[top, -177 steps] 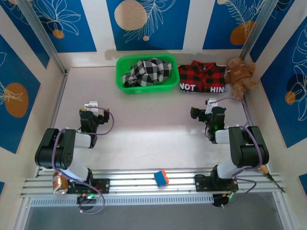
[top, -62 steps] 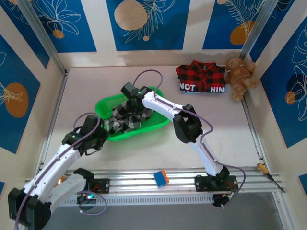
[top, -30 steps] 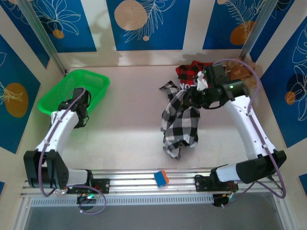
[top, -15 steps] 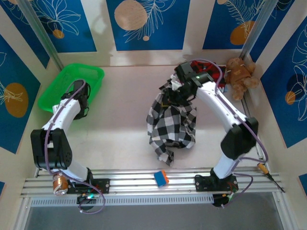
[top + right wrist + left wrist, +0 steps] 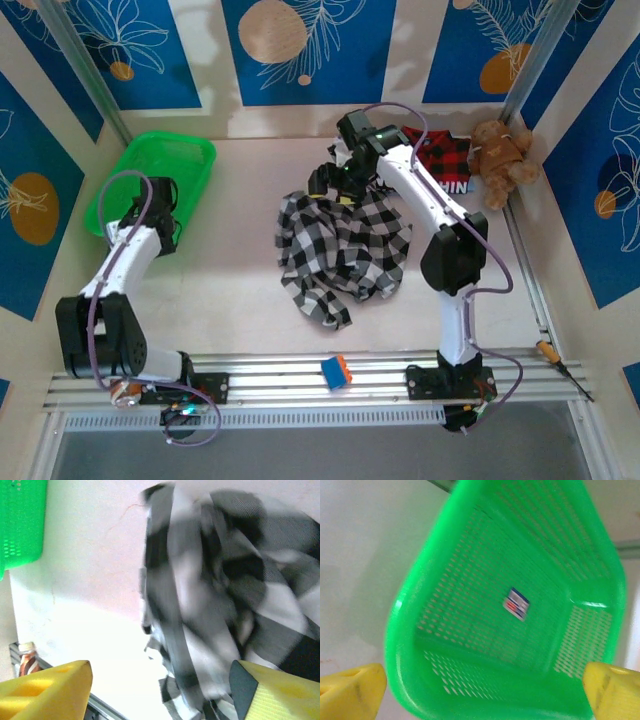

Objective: Fold and stack the long sleeve shirts

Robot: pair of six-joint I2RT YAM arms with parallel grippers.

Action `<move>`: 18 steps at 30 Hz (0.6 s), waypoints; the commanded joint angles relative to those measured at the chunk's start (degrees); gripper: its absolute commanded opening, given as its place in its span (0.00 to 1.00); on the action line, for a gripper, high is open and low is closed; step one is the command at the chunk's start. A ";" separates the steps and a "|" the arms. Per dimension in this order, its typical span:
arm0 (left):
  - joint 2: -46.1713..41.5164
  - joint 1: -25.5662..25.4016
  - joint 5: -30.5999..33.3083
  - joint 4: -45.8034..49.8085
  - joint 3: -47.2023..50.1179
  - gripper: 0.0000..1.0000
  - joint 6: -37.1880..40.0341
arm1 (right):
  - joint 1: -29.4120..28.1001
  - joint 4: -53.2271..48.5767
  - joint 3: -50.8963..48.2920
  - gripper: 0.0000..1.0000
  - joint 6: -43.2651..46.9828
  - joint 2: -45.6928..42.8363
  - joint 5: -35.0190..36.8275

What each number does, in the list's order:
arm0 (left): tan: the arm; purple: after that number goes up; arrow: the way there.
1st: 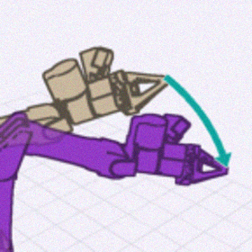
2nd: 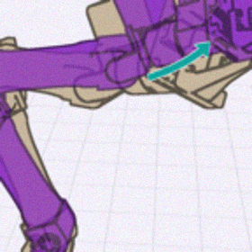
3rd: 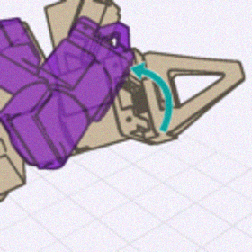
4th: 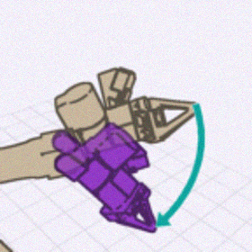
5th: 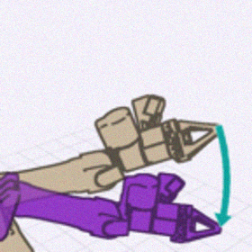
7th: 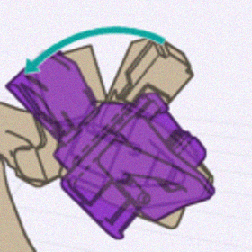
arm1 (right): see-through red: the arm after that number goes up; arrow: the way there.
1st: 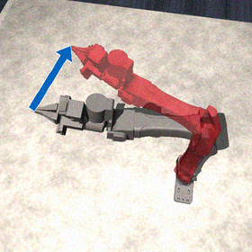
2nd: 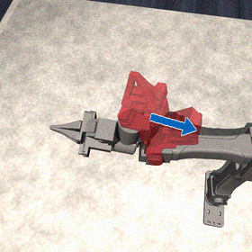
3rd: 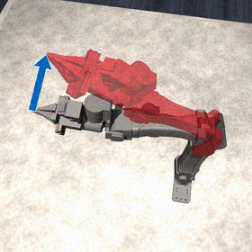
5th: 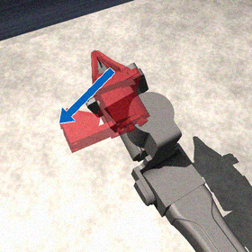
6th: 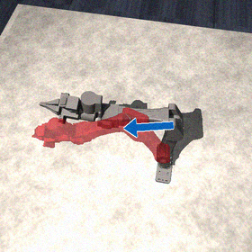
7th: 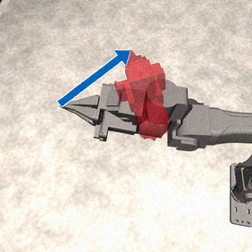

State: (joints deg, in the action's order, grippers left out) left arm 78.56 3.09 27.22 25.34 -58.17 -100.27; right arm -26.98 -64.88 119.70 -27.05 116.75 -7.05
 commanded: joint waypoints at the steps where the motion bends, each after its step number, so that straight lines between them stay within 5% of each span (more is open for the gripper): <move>1: -5.47 -1.30 -4.05 -0.46 0.10 1.00 9.95 | -0.47 -3.79 -5.43 0.77 3.35 -10.87 5.75; 5: -11.13 -3.41 -6.17 3.81 0.00 1.00 16.47 | -3.85 -3.21 -19.83 0.77 5.87 -22.12 8.90; 9: -14.38 -9.18 -7.16 10.07 -3.58 1.00 26.29 | -13.76 1.73 -36.79 0.76 5.48 -31.27 6.94; 13: -13.96 -18.24 -8.02 14.81 -6.02 1.00 33.83 | -23.56 8.13 -47.29 0.73 1.34 -30.08 9.33; 18: -9.34 -25.84 -14.26 16.34 -4.87 1.00 37.88 | -29.57 14.05 -48.21 0.72 2.04 -21.11 15.89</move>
State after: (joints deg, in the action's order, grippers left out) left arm 66.50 -20.32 17.47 37.69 -63.22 -68.18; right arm -55.18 -56.21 71.33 -24.14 93.17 4.27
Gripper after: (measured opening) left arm 0.998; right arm 0.725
